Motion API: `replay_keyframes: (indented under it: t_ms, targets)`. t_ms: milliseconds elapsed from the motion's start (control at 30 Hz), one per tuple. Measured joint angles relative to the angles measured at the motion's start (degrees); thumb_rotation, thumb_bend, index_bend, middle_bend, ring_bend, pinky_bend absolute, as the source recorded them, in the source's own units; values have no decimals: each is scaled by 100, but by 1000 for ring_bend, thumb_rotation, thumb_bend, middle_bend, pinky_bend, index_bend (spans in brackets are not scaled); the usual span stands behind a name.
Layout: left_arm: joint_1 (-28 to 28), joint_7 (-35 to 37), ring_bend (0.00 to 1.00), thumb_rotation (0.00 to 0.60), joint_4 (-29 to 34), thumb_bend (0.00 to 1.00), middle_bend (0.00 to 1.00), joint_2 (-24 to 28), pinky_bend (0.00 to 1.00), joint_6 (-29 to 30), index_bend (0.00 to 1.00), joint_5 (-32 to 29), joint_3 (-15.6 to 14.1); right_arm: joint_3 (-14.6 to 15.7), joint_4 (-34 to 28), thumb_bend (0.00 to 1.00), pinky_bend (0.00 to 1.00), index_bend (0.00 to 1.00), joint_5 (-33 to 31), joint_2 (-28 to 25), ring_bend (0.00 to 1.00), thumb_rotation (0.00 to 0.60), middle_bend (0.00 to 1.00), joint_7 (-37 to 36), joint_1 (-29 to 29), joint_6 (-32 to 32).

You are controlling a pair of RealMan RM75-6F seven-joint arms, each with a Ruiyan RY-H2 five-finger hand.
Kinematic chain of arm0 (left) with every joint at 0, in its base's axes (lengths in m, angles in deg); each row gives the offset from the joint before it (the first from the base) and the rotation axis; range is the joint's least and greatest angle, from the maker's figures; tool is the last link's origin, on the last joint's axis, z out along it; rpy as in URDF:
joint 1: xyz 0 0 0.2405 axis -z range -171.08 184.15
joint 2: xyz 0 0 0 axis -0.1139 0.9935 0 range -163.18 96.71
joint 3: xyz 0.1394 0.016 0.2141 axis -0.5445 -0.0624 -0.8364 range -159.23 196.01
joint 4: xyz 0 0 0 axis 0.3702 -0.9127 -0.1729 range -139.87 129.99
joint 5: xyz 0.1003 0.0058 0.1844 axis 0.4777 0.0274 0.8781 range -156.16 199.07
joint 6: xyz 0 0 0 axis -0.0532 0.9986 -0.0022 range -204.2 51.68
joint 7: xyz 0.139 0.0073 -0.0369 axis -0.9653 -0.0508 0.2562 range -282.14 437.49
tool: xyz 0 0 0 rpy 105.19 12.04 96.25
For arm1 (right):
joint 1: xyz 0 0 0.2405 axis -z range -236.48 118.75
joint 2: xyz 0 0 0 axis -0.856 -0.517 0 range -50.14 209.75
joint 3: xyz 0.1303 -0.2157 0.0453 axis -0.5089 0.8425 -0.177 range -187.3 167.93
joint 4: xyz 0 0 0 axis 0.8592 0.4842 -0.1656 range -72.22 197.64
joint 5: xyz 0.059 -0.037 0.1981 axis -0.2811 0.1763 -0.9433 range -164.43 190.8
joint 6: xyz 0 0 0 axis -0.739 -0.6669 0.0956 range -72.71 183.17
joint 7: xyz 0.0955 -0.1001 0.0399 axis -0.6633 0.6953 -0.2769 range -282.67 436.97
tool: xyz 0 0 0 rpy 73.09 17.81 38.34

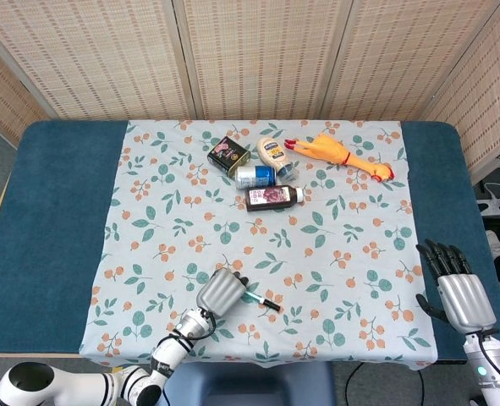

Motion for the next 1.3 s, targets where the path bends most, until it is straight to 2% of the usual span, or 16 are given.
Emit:
replay_keyframes:
  t_ms: [200,367,567,767,1100,1300]
  targets:
    - [-9,-149,957,600,154,398,475,79,1000,68,357,-77,-48,2,-15,201,0,0,16,-8,0,600,0,2,11,-31]
    - [-19,-254,946,600,236,399,388,122,1000,117,321,-115,-91,14,-39,201,0,0,15,-15,0,600,0,17,14,-20]
    - [-4,-229,946,600,322,400,348,144,1000,164,301,-31,-156,36,-57,201,0,0,27,-13,0,600,0,24,7,12]
    - [27,9,946,600,291,398,388,107,1000,167,323,228,-266,40,-84,201,0,0,46,-47,0,600,0,-18,20,-17]
    - [95,361,946,600,-140,396,425,-26,1000,11,363,365,-298,39,-98,201,0,0,62,-82,0,600,0,-58,34,-51]
    - [126,565,946,600,-269,394,499,-46,1000,15,427,556,-313,38,-83,201,0,0,43,-70,0,600,0,-37,26,-22]
